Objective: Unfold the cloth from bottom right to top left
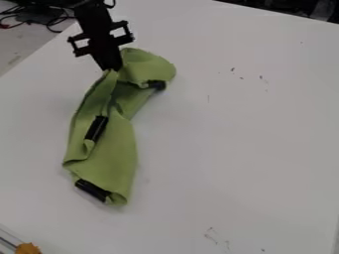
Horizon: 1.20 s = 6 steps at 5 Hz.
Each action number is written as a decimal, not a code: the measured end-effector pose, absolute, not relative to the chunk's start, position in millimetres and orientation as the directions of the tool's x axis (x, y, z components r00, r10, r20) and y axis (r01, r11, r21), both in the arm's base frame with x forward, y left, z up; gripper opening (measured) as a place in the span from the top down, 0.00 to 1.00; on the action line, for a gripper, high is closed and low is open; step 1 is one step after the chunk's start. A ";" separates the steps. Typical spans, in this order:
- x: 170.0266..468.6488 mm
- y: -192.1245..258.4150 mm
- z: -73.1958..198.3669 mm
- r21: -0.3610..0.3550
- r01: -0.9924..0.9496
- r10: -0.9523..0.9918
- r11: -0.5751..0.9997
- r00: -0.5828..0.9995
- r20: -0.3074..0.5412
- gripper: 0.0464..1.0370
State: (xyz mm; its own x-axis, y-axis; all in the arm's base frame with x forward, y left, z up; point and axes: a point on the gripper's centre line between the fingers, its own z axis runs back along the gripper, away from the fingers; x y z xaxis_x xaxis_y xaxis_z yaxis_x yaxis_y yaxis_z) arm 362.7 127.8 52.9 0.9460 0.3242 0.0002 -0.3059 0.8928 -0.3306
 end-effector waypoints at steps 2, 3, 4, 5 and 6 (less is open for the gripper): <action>360.9 155.7 26.9 -0.139 -0.364 0.378 0.921 0.921 0.097 0.97; 363.1 162.7 27.3 -0.080 -0.361 0.369 0.929 0.921 0.124 0.97; 363.3 165.7 26.7 -0.062 -0.355 0.361 0.933 0.923 0.132 0.93; 362.3 165.6 26.3 -0.066 -0.366 0.371 0.928 0.921 0.121 0.75; 356.2 167.3 22.4 -0.039 -0.389 0.391 0.921 0.915 0.099 0.47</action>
